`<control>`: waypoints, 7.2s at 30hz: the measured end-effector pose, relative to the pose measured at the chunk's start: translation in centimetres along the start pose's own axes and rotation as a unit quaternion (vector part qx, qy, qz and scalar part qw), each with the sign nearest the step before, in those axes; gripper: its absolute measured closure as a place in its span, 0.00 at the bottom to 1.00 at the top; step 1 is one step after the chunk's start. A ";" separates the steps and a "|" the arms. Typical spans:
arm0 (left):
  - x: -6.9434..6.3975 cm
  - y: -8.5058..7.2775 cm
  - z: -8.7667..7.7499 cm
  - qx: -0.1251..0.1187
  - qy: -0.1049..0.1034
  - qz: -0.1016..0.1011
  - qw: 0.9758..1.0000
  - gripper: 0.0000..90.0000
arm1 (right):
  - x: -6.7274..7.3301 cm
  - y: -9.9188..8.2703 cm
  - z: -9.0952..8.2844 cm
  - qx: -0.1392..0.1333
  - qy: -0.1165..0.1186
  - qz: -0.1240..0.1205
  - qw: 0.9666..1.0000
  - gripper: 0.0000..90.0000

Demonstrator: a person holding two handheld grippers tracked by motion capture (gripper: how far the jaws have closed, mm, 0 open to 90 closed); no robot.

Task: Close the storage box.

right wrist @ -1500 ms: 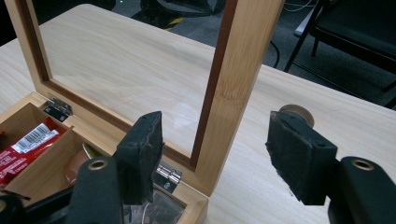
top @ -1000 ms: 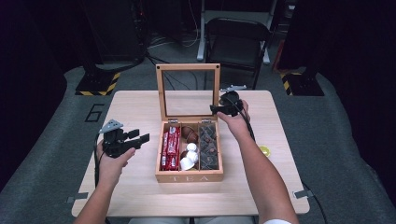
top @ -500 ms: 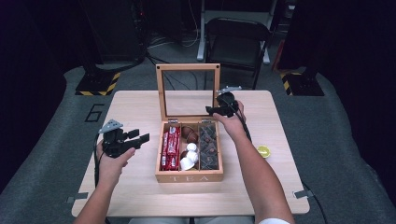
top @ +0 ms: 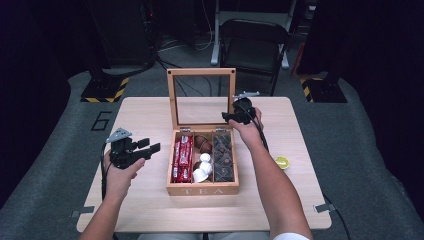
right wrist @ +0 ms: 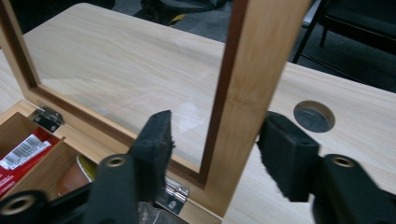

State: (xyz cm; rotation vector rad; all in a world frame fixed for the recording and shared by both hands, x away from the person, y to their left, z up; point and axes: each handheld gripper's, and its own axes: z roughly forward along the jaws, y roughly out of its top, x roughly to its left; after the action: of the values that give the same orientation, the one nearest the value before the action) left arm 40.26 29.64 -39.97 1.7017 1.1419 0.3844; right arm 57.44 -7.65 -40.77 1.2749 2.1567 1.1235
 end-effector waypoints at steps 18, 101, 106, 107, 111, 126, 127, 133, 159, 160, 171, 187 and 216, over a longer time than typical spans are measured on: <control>0.1 0.0 0.0 -0.001 0.000 -0.002 1.000 0.48 | -0.4 0.2 -0.2 0.003 -0.019 0.011 1.000 0.71; 0.3 0.0 0.1 0.000 0.000 -0.003 1.000 0.48 | 0.4 0.7 -1.8 -0.045 -0.033 0.017 0.998 0.50; 0.4 0.0 0.0 0.000 0.001 -0.004 1.000 0.48 | 0.6 1.2 -1.3 -0.042 -0.024 0.012 0.999 0.47; 0.4 0.0 0.0 0.000 0.001 -0.004 1.000 0.48 | 0.6 1.4 -1.2 -0.040 -0.028 0.009 0.999 0.47; 0.5 0.0 -0.1 -0.001 0.002 -0.005 1.000 0.48 | 0.6 1.8 -1.0 -0.040 -0.028 0.008 0.999 0.46; 0.9 0.0 -0.4 -0.007 0.002 -0.011 1.000 0.48 | 0.3 3.0 -0.5 -0.022 -0.029 -0.010 0.999 0.54; 0.8 0.0 -0.3 -0.008 0.002 -0.012 1.000 0.48 | 0.2 3.0 -0.7 -0.022 -0.028 -0.002 0.999 0.56; 0.6 0.1 -0.1 -0.003 -0.001 -0.009 1.000 0.48 | 0.2 3.1 -1.3 -0.021 -0.032 0.013 0.999 0.63; -0.5 0.4 1.7 0.019 -0.017 -0.003 1.000 0.48 | 1.6 0.3 -4.6 -0.077 -0.037 -0.015 0.996 0.72; -0.6 0.5 2.0 0.021 -0.017 -0.002 1.000 0.48 | 1.7 0.1 -4.7 -0.079 -0.038 -0.018 0.996 0.72; 0.1 5.0 3.3 0.000 0.014 0.014 1.000 0.51 | 2.3 -1.0 -5.7 -0.089 -0.036 -0.024 0.995 0.72; -0.2 9.6 5.4 -0.022 0.012 0.012 1.000 0.57 | 2.4 -1.2 -5.8 -0.091 -0.034 -0.022 0.995 0.72; -2.2 7.6 2.8 -0.041 -0.019 0.037 0.998 0.61 | 3.3 -2.7 -9.3 -0.113 0.031 -0.006 0.993 0.52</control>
State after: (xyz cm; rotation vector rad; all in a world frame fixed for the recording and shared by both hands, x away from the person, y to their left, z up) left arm 45.02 25.94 -34.08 1.6760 1.0247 0.4356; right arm 48.05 -9.58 -37.18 1.1378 2.0094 1.3742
